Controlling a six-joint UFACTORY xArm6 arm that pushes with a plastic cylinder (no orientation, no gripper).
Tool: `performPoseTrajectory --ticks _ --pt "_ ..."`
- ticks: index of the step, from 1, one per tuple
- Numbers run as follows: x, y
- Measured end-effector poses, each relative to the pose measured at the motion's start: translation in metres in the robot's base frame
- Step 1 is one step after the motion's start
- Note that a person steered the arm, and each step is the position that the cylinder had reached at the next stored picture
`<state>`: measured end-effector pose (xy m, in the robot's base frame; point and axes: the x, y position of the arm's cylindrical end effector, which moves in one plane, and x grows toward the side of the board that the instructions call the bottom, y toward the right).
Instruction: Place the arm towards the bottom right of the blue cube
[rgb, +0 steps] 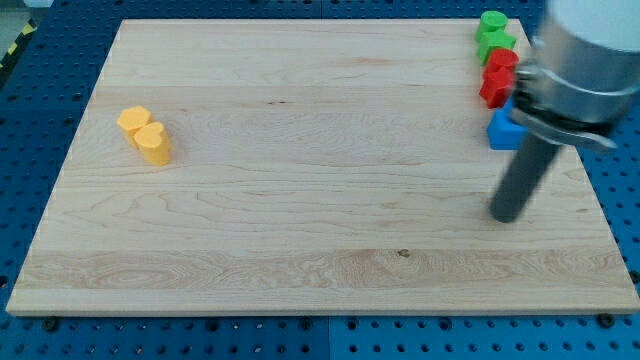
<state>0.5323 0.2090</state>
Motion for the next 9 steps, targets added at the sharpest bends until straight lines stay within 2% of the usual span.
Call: performPoseTrajectory --ticks 1,9 --pt "0.004 0.026" --pt "0.004 0.037"
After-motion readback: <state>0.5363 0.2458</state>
